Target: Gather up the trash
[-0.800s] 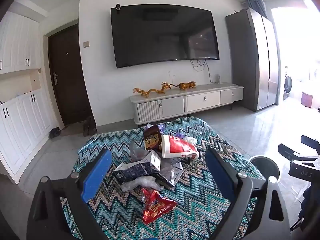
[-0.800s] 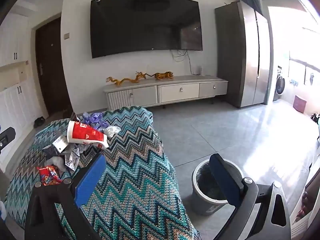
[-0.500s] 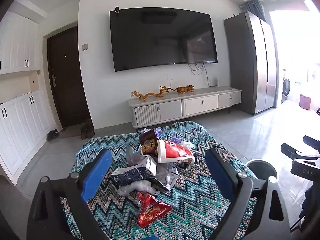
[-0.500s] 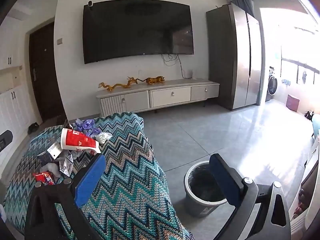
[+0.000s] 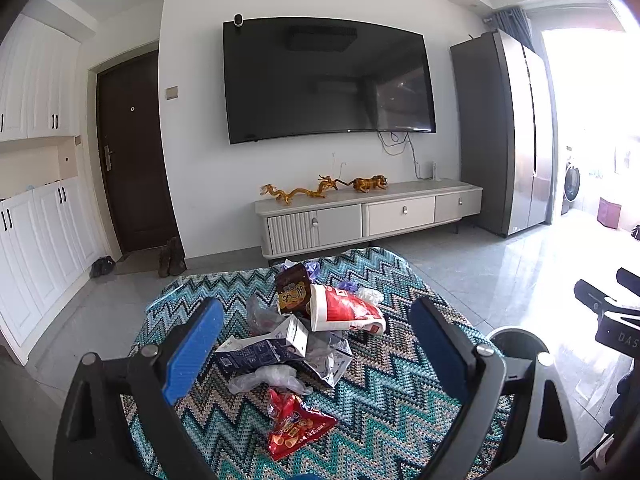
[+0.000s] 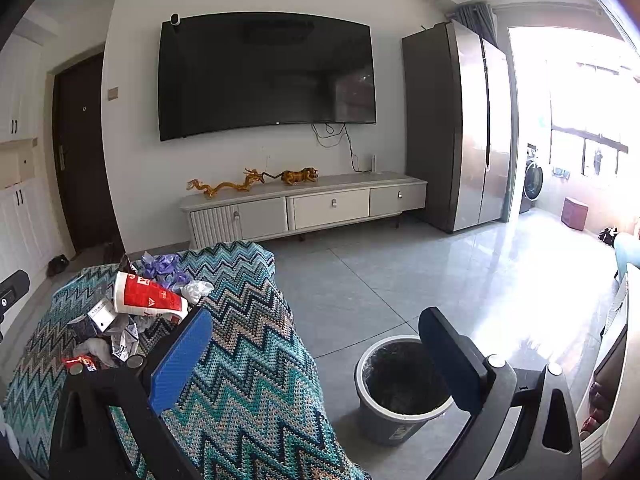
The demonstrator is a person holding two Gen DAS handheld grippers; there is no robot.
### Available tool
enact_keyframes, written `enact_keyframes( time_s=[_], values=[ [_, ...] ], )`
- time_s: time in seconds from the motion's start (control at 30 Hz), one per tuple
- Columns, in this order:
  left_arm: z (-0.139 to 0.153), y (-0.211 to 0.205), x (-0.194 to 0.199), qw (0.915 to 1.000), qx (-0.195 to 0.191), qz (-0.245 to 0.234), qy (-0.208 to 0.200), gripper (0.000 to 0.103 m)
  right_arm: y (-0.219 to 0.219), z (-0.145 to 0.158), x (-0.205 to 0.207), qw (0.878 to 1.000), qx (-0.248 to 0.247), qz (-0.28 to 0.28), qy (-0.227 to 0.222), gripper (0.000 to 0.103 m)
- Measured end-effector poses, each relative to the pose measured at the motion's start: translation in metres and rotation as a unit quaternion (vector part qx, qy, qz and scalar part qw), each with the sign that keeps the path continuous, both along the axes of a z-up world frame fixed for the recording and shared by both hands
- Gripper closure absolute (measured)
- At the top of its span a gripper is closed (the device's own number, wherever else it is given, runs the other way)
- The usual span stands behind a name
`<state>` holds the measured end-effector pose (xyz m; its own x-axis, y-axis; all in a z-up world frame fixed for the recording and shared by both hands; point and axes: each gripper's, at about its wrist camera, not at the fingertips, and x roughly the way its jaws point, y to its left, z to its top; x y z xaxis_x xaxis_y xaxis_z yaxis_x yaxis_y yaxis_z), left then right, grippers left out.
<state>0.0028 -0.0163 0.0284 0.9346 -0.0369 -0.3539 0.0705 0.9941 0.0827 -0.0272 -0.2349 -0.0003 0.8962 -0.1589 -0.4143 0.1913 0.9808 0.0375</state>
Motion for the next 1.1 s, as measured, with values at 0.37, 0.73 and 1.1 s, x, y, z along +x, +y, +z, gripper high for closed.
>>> enact_keyframes(
  time_s=[0.37, 0.73, 1.1],
  values=[
    [-0.010, -0.004, 0.006, 0.9999, 0.008, -0.012, 0.002, 0.008, -0.004, 0.008, -0.005, 1.000, -0.007, -0.011, -0.022, 0.000],
    [-0.002, 0.010, 0.022, 0.9997, -0.014, -0.021, -0.002, 0.008, -0.015, 0.018, 0.002, 0.999, 0.003, -0.013, -0.049, 0.000],
    [0.006, 0.013, 0.042, 0.9995, -0.012, -0.029, 0.000, 0.008, -0.024, 0.026, 0.013, 0.998, 0.012, -0.014, -0.058, 0.000]
  ],
)
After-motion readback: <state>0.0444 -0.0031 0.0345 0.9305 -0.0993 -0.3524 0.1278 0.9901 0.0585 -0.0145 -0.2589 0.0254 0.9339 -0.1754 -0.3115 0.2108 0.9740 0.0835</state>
